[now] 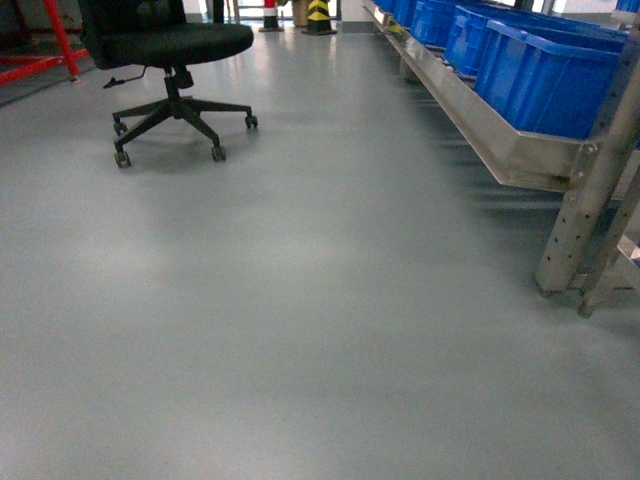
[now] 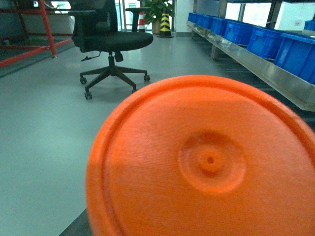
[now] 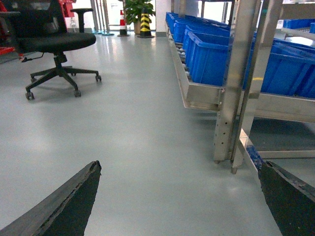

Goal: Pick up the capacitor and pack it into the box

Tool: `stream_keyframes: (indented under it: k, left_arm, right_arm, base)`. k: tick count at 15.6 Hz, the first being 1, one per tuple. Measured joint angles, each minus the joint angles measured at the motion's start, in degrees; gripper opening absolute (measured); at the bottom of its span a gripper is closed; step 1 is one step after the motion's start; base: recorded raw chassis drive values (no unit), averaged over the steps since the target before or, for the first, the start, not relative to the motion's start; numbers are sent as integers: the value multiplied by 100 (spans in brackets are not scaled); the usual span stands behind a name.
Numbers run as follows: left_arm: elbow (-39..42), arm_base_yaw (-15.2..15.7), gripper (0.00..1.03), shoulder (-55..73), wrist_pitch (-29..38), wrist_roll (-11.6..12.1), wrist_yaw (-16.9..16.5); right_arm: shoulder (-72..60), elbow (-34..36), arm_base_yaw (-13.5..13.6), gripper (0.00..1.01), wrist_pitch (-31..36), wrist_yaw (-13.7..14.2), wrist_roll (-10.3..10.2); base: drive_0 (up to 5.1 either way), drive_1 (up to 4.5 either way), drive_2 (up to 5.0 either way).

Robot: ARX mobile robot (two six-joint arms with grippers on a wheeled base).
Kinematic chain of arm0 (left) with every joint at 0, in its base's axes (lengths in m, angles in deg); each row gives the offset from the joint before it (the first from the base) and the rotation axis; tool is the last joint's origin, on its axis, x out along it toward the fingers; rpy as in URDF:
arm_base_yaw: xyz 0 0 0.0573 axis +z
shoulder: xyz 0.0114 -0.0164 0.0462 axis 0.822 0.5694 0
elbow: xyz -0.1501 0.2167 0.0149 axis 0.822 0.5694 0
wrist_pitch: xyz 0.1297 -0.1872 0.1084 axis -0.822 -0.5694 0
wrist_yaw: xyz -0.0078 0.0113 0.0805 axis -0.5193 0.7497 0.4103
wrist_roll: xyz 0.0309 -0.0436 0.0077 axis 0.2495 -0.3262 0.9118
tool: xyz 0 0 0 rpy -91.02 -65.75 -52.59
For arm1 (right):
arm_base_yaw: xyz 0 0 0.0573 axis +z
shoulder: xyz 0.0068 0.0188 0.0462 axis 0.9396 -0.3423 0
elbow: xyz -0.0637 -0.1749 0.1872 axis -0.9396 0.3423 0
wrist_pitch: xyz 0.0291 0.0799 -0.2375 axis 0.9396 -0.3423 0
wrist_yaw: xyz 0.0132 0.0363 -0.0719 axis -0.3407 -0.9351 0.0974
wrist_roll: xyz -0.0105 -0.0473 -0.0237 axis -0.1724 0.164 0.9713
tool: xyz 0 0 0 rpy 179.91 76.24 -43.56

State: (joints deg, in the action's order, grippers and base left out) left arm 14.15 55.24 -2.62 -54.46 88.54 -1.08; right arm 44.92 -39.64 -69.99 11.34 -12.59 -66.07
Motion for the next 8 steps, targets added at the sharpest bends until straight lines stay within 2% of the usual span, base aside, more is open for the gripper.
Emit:
stream_keyframes:
  k: [8]
  left_arm:
    - [0, 0, 44, 0, 4, 2, -2]
  right_arm:
    - [0, 0, 0, 98, -2, -2, 0]
  base:
    - [-500, 240, 240]
